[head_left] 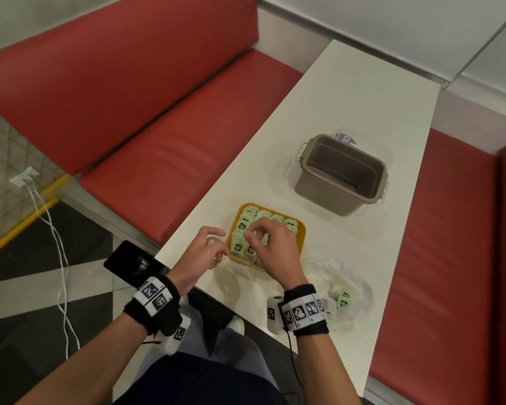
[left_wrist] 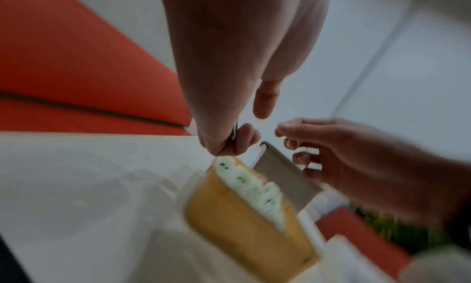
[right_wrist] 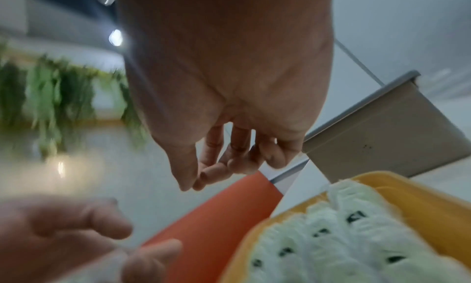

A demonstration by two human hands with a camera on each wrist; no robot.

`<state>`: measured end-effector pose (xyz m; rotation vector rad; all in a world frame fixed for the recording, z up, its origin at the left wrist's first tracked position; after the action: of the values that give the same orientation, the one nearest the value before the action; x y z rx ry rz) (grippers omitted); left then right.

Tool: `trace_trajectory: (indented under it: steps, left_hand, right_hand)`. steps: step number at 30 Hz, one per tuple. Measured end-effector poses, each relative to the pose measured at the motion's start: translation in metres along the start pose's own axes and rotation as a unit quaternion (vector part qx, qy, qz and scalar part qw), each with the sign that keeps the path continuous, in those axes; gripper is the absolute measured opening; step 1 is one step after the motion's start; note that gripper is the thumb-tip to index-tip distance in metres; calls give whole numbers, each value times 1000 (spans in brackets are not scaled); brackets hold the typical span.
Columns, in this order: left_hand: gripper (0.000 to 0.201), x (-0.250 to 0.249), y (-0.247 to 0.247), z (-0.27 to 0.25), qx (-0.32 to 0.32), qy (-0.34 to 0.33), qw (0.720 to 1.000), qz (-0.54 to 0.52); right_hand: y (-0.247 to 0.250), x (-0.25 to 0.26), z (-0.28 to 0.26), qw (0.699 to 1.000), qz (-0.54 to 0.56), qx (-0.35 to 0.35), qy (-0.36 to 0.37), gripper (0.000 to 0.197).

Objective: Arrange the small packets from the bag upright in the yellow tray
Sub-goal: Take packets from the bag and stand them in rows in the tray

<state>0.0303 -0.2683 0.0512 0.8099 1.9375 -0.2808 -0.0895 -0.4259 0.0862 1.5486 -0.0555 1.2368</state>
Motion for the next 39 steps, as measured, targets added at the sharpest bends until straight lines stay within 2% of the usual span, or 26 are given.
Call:
trace_trajectory:
  steps: [2, 4, 6, 8, 11, 15, 18, 21, 24, 27, 29, 32, 35, 39]
  left_hand:
    - [30, -6, -5, -5, 25, 41, 993, -108]
    - [29, -16, -9, -11, 45, 57, 982, -177]
    - [31, -27, -15, -18, 67, 63, 975, -203]
    - [31, -38, -21, -26, 93, 60, 971, -211]
    - [28, -47, -25, -30, 110, 52, 965, -231]
    - [31, -39, -22, -23, 101, 49, 968, -225]
    - [40, -36, -18, -20, 107, 37, 980, -167]
    - [44, -39, -22, -23, 159, 44, 977, -137]
    - [29, -45, -24, -24, 159, -13, 980, -116]
    - [29, -54, -27, -25, 131, -80, 982, -111]
    - [26, -62, -29, -25, 115, -135, 980, -85]
    - [21, -74, -33, -27, 81, -208, 974, -24]
    - [15, -80, -42, -29, 62, -233, 970, 6]
    - [14, -84, -55, -29, 46, -269, 961, 44]
  right_hand:
    - [15, 19, -6, 995, 95, -2, -12, 8]
    - [21, 38, -16, 990, 137, 43, -2, 13]
    - [16, 48, -26, 985, 138, 99, 16, 22]
    - [9, 50, -32, 987, 115, 111, 33, 28]
    - [5, 45, -31, 992, 83, 76, 50, 24]
    - [12, 44, -30, 996, 38, 35, 76, 7]
    - [27, 44, -27, 994, 35, -14, 99, 13]
    - [44, 44, -25, 990, 33, -32, 132, 21]
    - [56, 37, -22, 992, 40, -39, 117, 23]
    - [69, 33, -22, 992, 102, -45, 54, 26]
    - [74, 33, -23, 988, 143, -48, 20, 17]
    - [81, 31, -22, 987, 151, -60, 8, 19]
    - [88, 28, -21, 987, 137, -75, 29, 10]
    - [92, 16, -23, 989, 124, -75, 12, 11]
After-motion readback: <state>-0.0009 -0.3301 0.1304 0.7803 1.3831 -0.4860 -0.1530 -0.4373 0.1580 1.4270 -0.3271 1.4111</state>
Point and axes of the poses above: each hand's wrist, its own z-axis towards the middle knuckle, its own y-axis out of the back of the hand, x = y × z, the point moved 6 cm from there along z, towards the middle knuckle, and after that the axes turned 11 degrees about -x, right-handed, at the moved point
